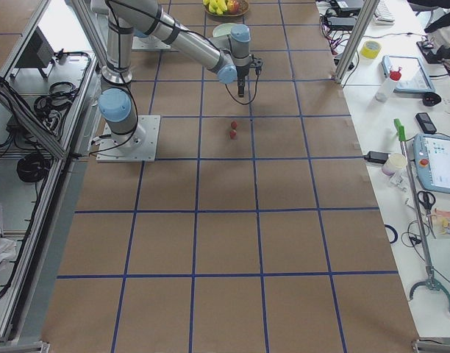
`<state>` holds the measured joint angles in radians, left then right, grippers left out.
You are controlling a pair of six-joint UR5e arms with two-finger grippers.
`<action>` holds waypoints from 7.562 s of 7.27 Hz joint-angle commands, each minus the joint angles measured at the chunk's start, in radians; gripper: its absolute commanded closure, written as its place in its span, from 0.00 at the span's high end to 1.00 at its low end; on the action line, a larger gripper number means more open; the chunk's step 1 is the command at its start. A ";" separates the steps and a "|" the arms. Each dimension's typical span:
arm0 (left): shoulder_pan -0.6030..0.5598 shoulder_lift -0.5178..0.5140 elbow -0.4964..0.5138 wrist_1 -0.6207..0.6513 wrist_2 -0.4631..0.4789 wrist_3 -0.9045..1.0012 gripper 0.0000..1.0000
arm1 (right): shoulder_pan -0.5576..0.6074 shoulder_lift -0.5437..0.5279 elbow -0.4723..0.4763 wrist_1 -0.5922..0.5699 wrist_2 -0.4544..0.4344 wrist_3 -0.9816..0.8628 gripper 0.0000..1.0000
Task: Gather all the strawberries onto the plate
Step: 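Lower the right gripper and grasp the red strawberry, then carry the strawberry toward the plate and release it on the table, then move the right gripper to the strawberry pair and grasp one, then carry the strawberry and release it beside the first strawberry, then return the right gripper to the last strawberry and grasp it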
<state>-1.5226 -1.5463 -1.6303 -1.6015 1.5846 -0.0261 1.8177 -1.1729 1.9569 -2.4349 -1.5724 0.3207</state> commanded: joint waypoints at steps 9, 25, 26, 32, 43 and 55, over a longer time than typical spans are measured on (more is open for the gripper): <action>0.002 0.002 0.001 0.014 -0.002 -0.002 1.00 | 0.212 0.008 -0.136 0.004 0.052 0.307 0.06; 0.004 -0.006 -0.003 0.034 0.000 0.000 1.00 | -0.321 -0.192 0.184 0.057 0.006 -0.304 1.00; 0.004 -0.008 -0.003 0.035 0.000 0.000 1.00 | -0.333 -0.186 0.186 0.051 -0.007 -0.310 0.96; 0.002 -0.015 -0.005 0.061 -0.002 -0.003 1.00 | -0.356 -0.156 0.212 0.051 -0.026 -0.315 0.40; 0.004 0.002 -0.008 0.061 0.000 -0.002 1.00 | 0.299 0.020 -0.047 -0.075 0.024 0.463 0.00; 0.002 0.005 -0.025 0.069 0.026 0.009 1.00 | -0.499 -0.221 0.115 0.252 0.026 -0.359 1.00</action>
<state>-1.5201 -1.5417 -1.6552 -1.5336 1.6118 -0.0169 1.4265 -1.3927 1.9839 -2.1457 -1.5544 0.0050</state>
